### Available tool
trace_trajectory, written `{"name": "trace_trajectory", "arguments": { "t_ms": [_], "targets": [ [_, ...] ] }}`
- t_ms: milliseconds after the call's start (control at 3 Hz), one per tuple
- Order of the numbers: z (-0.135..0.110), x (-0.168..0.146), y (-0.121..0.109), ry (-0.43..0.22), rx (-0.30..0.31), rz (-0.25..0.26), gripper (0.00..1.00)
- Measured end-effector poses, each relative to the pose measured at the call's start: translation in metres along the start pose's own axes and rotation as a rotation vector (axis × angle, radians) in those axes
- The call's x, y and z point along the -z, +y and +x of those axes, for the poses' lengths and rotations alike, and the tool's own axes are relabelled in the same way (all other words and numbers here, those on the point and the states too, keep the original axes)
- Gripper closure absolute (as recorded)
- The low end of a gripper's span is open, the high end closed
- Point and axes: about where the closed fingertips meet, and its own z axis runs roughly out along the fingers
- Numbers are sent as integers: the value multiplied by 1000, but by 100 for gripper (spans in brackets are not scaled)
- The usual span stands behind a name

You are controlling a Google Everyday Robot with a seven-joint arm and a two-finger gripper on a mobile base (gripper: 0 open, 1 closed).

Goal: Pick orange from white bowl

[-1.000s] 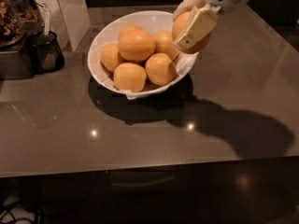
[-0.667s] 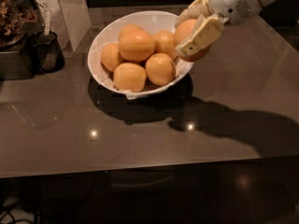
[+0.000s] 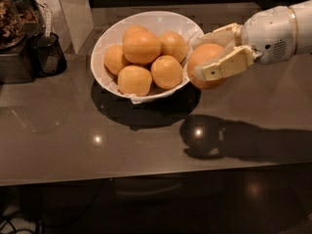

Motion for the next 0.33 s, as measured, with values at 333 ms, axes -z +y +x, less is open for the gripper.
{"name": "trace_trajectory", "arguments": {
  "t_ms": [333],
  "targets": [
    [-1, 18, 20, -38, -36, 23, 100]
  ]
}}
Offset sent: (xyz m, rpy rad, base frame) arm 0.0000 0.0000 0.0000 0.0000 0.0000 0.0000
